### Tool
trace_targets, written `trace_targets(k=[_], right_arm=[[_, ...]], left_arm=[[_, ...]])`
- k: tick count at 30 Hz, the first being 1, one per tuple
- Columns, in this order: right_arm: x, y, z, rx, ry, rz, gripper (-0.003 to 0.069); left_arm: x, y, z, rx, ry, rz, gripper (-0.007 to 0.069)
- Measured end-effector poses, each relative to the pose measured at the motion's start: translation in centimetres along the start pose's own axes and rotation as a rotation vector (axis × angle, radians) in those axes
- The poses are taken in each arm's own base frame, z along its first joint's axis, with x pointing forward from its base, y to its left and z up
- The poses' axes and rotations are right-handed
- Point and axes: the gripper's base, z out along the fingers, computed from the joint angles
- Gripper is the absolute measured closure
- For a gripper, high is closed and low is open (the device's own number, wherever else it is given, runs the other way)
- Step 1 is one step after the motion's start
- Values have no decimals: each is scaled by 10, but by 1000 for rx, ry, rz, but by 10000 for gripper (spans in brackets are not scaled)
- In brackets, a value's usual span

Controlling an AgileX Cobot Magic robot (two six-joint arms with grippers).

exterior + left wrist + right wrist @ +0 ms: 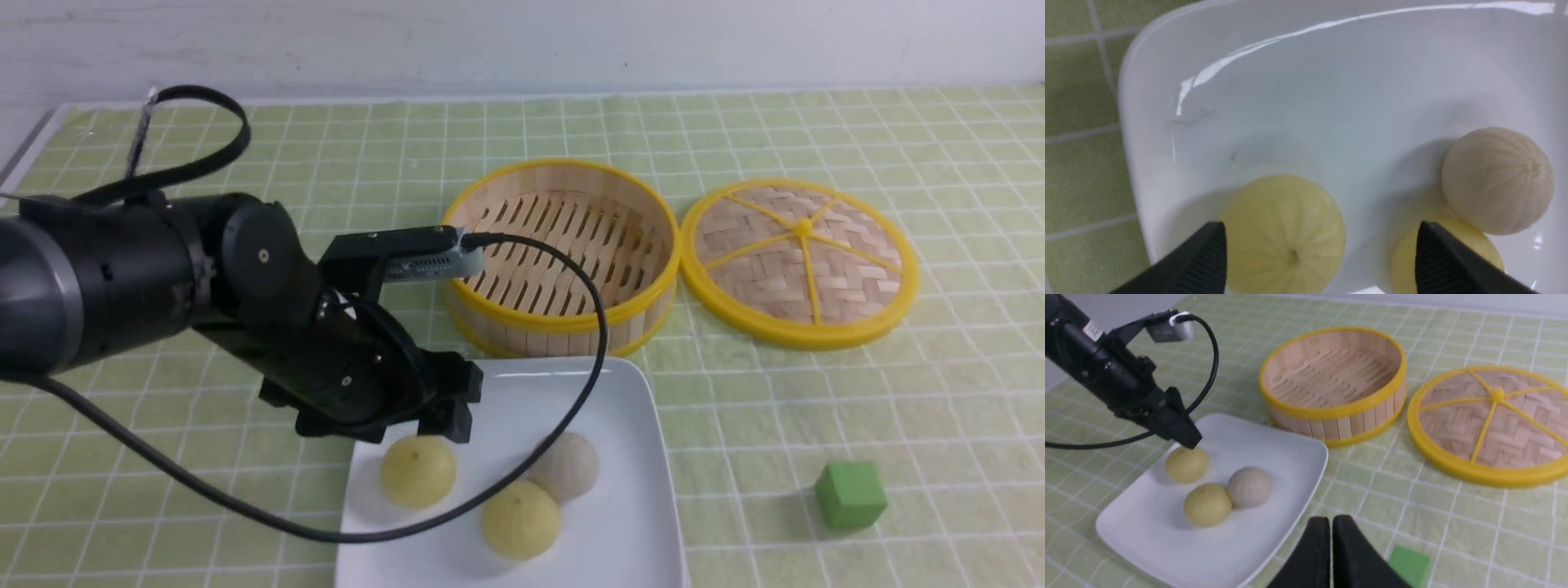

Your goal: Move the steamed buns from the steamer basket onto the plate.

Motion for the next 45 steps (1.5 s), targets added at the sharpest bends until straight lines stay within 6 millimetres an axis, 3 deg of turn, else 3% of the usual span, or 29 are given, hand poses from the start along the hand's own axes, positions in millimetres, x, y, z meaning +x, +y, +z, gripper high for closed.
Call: trace_targets(k=[1, 5, 14, 26, 30, 35, 39, 41, 45], right_arm=[[15, -3, 12, -4, -21, -8, 627], [26, -6, 22, -8, -82, -50, 622], [33, -7, 25, -5, -79, -60, 610], [37, -8, 24, -5, -83, -63, 597], [56, -14, 22, 37, -104, -61, 592], [95, -32, 24, 223, -57, -17, 584], [111, -40, 25, 342, -28, 19, 578], [125, -47, 26, 431, 9, 48, 573], [125, -51, 25, 497, -8, 67, 568]], left_arm=[[1, 0, 0, -1, 14, 0, 59], [3, 0, 0, -3, 28, 2, 117], [1, 0, 0, -2, 11, 2, 214], [-4, 0, 0, 0, -44, 2, 287], [-5, 0, 0, 0, -53, 3, 305], [-5, 0, -2, -3, -61, 11, 355], [-5, -2, -17, 1, -97, 31, 407], [-4, -5, -39, 0, -148, 65, 448], [3, -6, -73, -15, -196, 123, 481]])
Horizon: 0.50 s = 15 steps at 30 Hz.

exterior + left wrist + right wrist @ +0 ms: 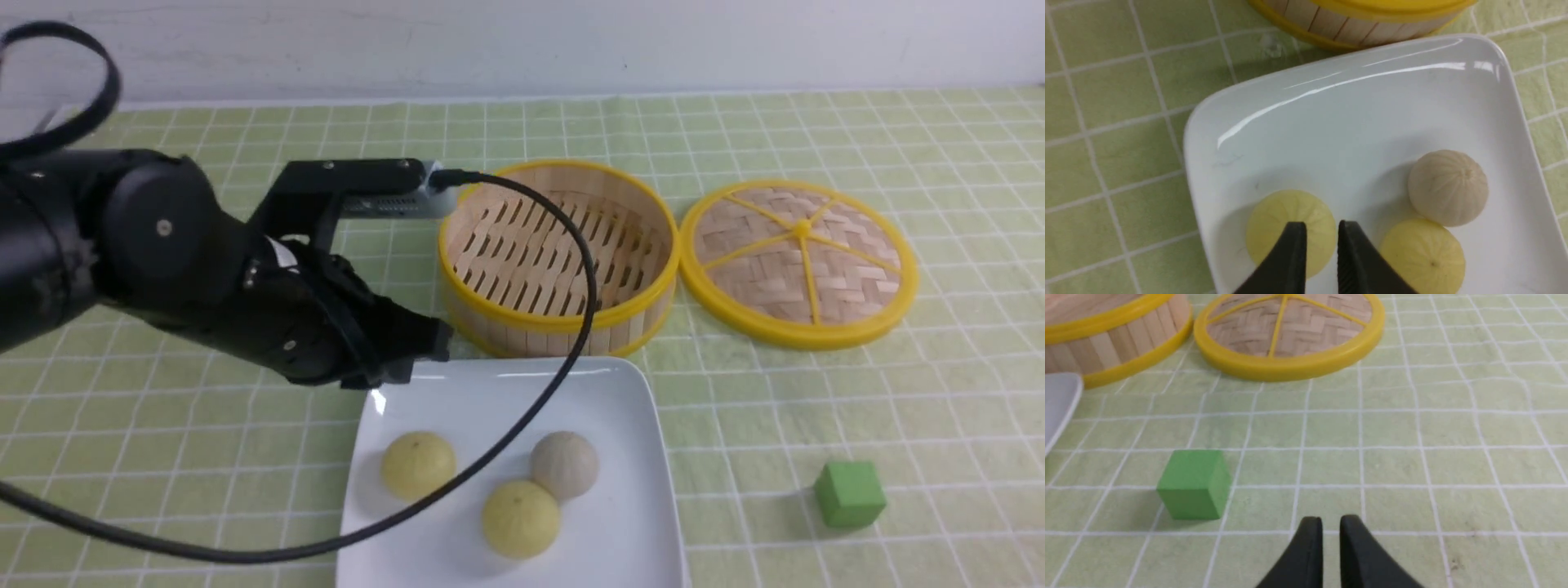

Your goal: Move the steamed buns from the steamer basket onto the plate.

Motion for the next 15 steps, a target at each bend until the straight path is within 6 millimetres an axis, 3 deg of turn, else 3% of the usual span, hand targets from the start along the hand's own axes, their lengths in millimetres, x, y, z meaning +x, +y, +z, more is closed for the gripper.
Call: trace_targets(k=[3, 4, 7, 8, 11, 15], right_arm=[[0, -1, 0, 14, -6, 4, 567], [0, -1, 0, 14, -6, 4, 566], [0, -1, 0, 15, -6, 4, 562], [0, -1, 0, 15, -6, 4, 561], [0, -1, 0, 15, -6, 4, 559], [0, -1, 0, 15, -6, 4, 553]], left_arm=[[6, 0, -39, -27, -37, 63, 486], [7, 0, -39, -28, -31, 63, 487], [26, 2, -89, -74, -57, 124, 506], [27, 2, -95, -75, -78, 128, 510], [68, 5, -128, -65, -73, 126, 598], [109, 10, -137, -14, -277, 111, 622]])
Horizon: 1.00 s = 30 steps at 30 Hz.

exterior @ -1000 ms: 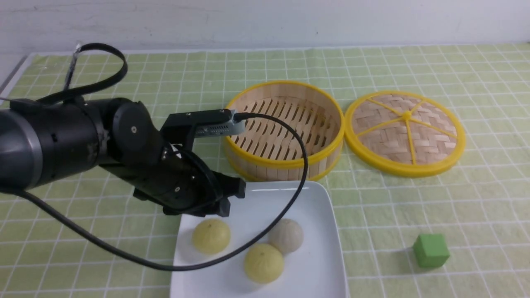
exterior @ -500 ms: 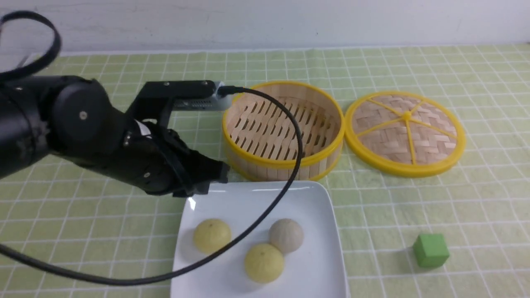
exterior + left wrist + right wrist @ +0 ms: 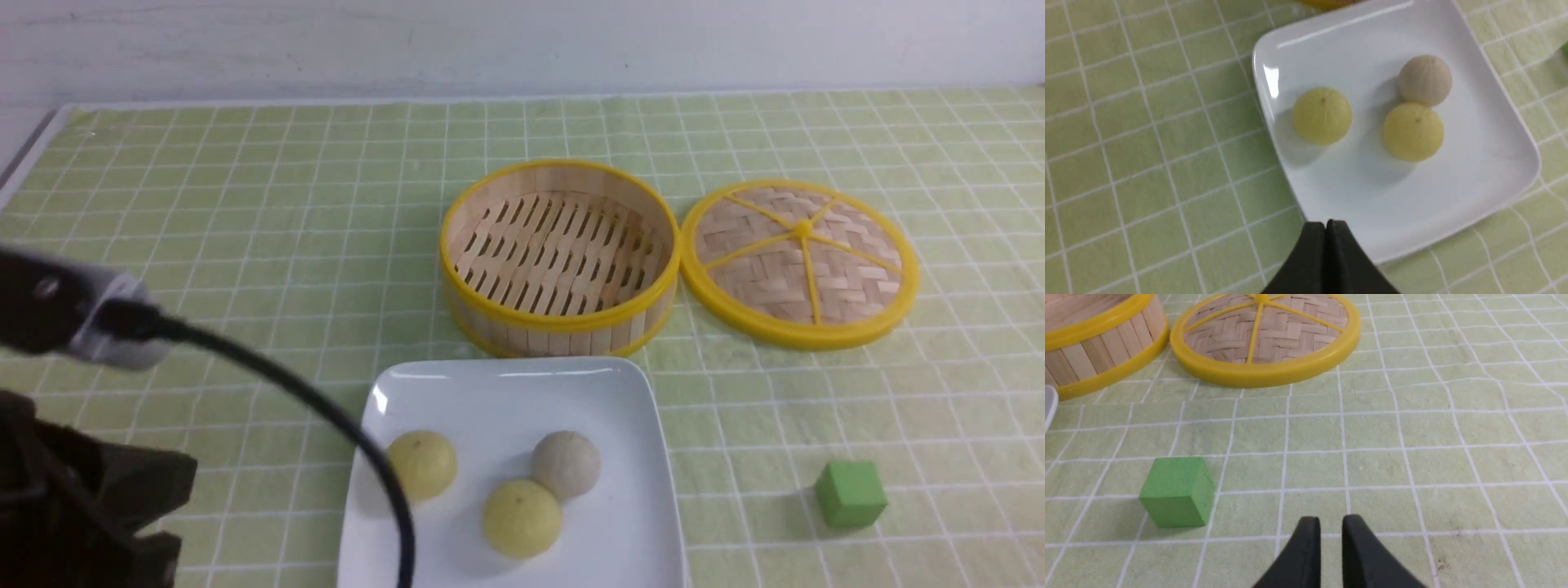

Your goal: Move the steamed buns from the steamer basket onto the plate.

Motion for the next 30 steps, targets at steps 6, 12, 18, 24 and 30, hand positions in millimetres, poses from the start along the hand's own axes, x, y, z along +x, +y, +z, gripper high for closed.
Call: trace_targets(k=[6, 12, 18, 24, 30], right_arm=[[0, 0, 0, 3, -1, 1, 546], [0, 0, 0, 3, -1, 1, 540], [0, 0, 0, 4, -1, -1, 531], [0, 0, 0, 4, -2, -1, 526], [0, 0, 0, 4, -2, -1, 518]], left_arm=[[43, 7, 13, 25, -388, -36, 622], [75, 13, 34, 17, -449, -40, 622], [97, 17, 48, -29, -356, 59, 622], [101, 26, 48, -132, -327, 102, 622], [122, 42, 42, -317, -373, -39, 622]])
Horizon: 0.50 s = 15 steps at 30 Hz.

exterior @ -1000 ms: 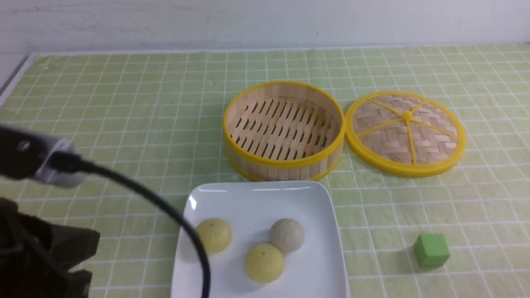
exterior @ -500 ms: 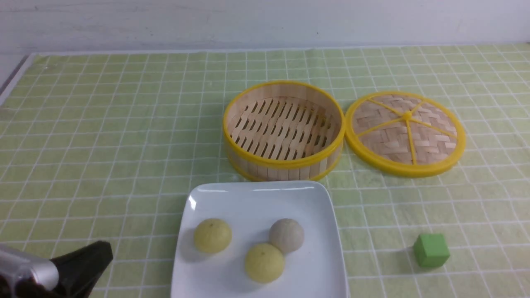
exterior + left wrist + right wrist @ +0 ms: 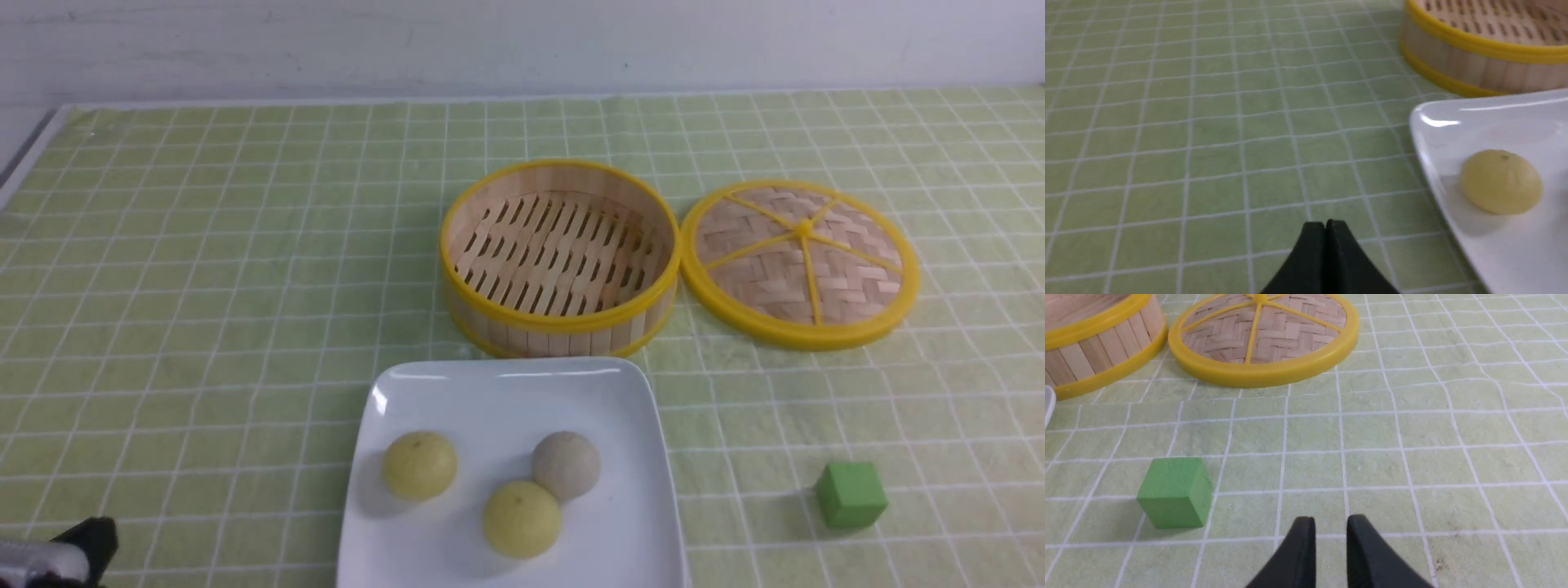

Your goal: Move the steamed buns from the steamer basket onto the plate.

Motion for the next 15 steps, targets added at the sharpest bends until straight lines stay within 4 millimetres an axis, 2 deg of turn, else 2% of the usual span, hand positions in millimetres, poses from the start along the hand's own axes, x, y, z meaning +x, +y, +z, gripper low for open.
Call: trace_targets(k=[7, 15], right_arm=[[0, 0, 0, 0, 0, 0, 508], [0, 0, 0, 0, 0, 1, 496]], left_arm=[[30, 11, -9, -180, -54, -64, 610], [35, 11, -9, -188, -25, -69, 605]])
